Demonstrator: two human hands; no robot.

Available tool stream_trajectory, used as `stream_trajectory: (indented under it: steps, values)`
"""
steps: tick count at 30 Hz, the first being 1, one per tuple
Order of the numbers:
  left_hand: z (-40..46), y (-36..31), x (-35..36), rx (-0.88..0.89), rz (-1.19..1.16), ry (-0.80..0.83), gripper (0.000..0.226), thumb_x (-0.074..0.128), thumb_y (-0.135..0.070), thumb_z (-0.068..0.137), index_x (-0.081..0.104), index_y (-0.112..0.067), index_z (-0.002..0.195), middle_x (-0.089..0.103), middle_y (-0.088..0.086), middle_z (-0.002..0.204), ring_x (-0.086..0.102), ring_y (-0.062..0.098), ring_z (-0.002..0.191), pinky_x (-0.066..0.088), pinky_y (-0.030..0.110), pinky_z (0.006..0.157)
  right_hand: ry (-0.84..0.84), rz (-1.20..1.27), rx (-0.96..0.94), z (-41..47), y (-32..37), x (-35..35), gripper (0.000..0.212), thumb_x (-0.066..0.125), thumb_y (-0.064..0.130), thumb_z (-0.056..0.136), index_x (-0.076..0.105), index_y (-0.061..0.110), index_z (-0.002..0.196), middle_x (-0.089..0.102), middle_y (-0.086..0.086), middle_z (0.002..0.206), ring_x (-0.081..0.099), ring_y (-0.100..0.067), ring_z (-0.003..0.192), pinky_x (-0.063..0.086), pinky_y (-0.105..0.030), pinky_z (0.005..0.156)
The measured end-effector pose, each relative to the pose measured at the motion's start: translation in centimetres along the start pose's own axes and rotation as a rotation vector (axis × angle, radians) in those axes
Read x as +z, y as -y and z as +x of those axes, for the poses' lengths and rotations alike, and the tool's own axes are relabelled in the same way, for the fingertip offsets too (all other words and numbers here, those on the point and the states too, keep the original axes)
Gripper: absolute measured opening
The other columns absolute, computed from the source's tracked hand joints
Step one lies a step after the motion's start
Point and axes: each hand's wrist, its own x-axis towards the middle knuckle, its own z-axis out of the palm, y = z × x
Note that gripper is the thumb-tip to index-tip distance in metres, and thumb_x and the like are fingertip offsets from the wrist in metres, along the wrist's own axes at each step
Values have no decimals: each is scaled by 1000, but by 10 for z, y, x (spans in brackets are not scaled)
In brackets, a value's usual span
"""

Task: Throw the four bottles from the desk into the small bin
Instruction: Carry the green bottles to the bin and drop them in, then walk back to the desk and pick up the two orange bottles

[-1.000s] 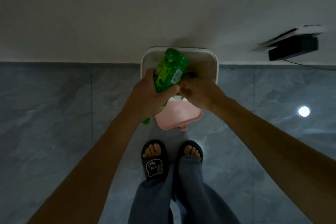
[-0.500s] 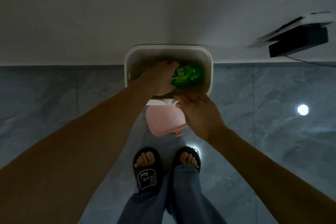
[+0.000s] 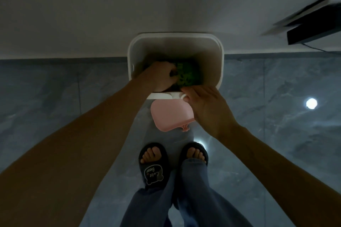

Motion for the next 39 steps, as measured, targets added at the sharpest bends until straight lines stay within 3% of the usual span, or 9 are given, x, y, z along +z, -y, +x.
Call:
stream_trajectory:
  steps: [4, 9, 14, 18, 22, 26, 29, 35, 39]
  values:
    - [-57, -21, -23, -56, -188, -190, 33, 58, -25, 97, 65, -16, 128, 72, 7, 120, 67, 23, 108, 48, 29, 84, 61, 83, 55, -5, 17, -29, 39, 56, 23, 97, 54, 18, 135, 64, -3, 125, 59, -21, 112, 48, -32, 94]
    - [-166, -50, -42, -83, -318, -334, 27, 61, -20, 94, 68, -18, 120, 72, 1, 118, 68, 16, 106, 54, 30, 89, 101, 260, 128, -50, 48, -82, 40, 52, 28, 97, 48, 23, 136, 66, -1, 123, 66, -19, 104, 57, -34, 83]
    - [-287, -82, -56, -256, -361, -179, 24, 57, -19, 96, 68, -13, 117, 72, 8, 109, 68, 24, 99, 56, 41, 88, 326, 392, 278, -120, 80, -148, 27, 44, 32, 99, 54, 30, 124, 70, 1, 112, 68, -19, 98, 56, -38, 84]
    - [-390, -111, -65, -387, -438, -104, 14, 52, -21, 99, 66, -19, 99, 67, 2, 90, 68, 25, 89, 51, 30, 74, 492, 357, 378, -195, 101, -204, 23, 42, 36, 100, 61, 28, 110, 71, 3, 105, 67, -18, 92, 52, -32, 78]
    - [-472, -127, -69, -464, -465, -69, 20, 51, -25, 99, 66, -23, 112, 71, -1, 96, 67, 15, 82, 53, 25, 70, 637, 335, 475, -263, 118, -257, 25, 43, 34, 102, 63, 23, 112, 71, 0, 109, 65, -15, 93, 49, -28, 83]
    - [-545, -138, -73, -524, -453, -34, 16, 51, -26, 100, 64, -24, 109, 69, 1, 83, 63, 15, 65, 54, 31, 60, 737, 301, 541, -317, 140, -307, 28, 44, 33, 102, 61, 21, 121, 70, -5, 115, 66, -20, 102, 49, -30, 91]
    - [-585, -156, -82, -540, -452, -62, 13, 53, -26, 98, 64, -27, 106, 62, -11, 74, 60, 4, 61, 42, 18, 52, 760, 299, 602, -347, 148, -346, 26, 44, 33, 102, 62, 20, 116, 71, -7, 113, 65, -19, 95, 49, -28, 85]
    - [-646, -188, -97, -611, -554, -100, 17, 55, -26, 99, 63, -23, 114, 71, 2, 97, 64, 11, 77, 54, 27, 71, 769, 227, 549, -371, 149, -409, 29, 46, 34, 102, 62, 24, 123, 71, -5, 118, 67, -23, 103, 49, -29, 86]
    - [-671, -208, -85, -712, -595, -155, 23, 55, -30, 99, 63, -22, 119, 72, 5, 108, 63, 16, 85, 47, 27, 75, 767, 158, 414, -361, 142, -436, 28, 49, 33, 101, 64, 23, 122, 72, -4, 116, 68, -20, 101, 51, -29, 88]
